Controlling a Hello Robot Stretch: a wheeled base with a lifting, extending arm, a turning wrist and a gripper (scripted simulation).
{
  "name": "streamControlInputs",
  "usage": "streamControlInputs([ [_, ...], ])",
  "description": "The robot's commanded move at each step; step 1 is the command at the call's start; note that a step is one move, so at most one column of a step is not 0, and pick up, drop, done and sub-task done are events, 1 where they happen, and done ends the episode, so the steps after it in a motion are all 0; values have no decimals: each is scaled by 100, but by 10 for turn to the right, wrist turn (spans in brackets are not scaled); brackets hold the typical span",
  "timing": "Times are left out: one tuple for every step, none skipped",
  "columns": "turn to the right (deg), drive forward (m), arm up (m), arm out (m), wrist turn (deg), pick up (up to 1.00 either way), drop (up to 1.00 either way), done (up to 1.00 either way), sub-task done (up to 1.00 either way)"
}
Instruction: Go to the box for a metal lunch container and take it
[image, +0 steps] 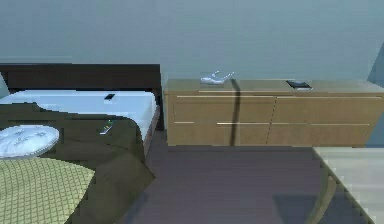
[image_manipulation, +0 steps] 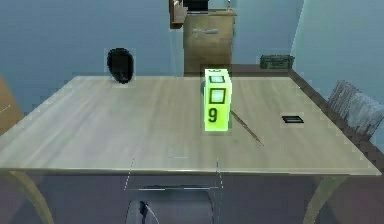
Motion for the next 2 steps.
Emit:
streamControlInputs([
  [0,0,0,0,330,0,0,0,0],
  [0,0,0,0,0,100,0,0,0],
])
